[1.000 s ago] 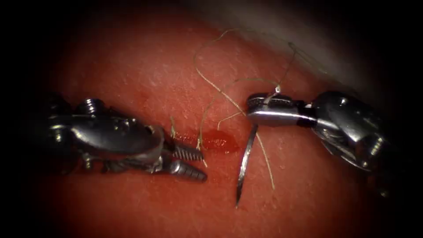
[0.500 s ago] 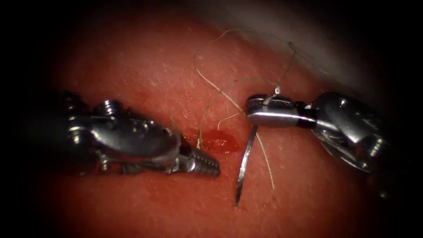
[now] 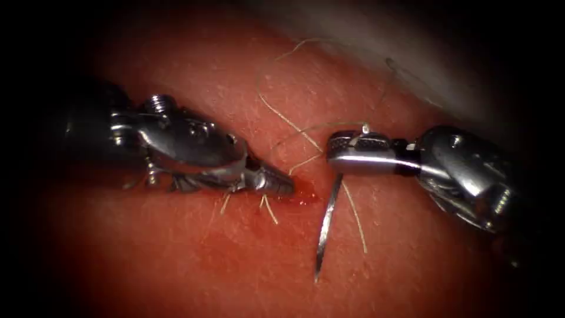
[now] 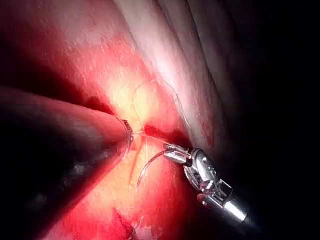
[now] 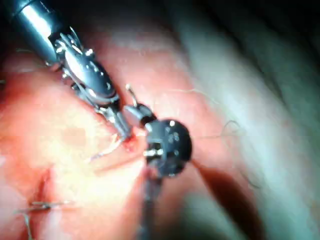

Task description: Wound Closure

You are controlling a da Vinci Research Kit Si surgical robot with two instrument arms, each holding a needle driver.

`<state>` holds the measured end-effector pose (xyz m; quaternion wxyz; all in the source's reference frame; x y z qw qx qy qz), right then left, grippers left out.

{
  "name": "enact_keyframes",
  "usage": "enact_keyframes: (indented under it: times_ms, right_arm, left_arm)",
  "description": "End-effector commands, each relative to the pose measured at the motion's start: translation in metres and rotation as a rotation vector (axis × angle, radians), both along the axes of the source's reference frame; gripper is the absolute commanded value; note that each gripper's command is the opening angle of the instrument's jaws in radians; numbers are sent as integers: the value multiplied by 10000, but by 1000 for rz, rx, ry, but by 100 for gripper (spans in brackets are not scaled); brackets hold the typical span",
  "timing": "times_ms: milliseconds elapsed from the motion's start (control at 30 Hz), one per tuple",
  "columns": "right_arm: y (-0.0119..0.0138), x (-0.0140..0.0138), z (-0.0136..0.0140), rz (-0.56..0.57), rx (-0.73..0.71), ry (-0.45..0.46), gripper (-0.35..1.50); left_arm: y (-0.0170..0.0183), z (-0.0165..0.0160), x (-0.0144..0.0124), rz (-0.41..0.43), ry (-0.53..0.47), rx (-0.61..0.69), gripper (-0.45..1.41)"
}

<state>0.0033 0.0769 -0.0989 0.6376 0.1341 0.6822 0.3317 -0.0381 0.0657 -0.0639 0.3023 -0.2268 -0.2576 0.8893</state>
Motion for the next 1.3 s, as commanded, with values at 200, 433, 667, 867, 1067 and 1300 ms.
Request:
enact_keyframes:
  times_ms: [200,433,667,867,1067,1300]
  right_arm:
    - [2,7,5,1,-7,0,-35]
    - [2,7,5,1,-13,-3,-35]
    - [3,8,5,-2,-49,-24,-35]
    - [5,11,7,0,-93,-45,-35]
    - [10,13,8,4,-142,-64,-35]
    - [14,15,6,7,-227,-97,-35]
  left_arm:
    - [-8,10,-8,22,-12,31,-35]
    - [-8,13,-9,48,5,53,-35]
    - [1,29,-7,67,37,48,-35]
    - [-3,52,-1,110,63,71,-35]
    - [-3,55,5,153,83,110,-35]
    - [2,52,-1,269,162,254,-35]
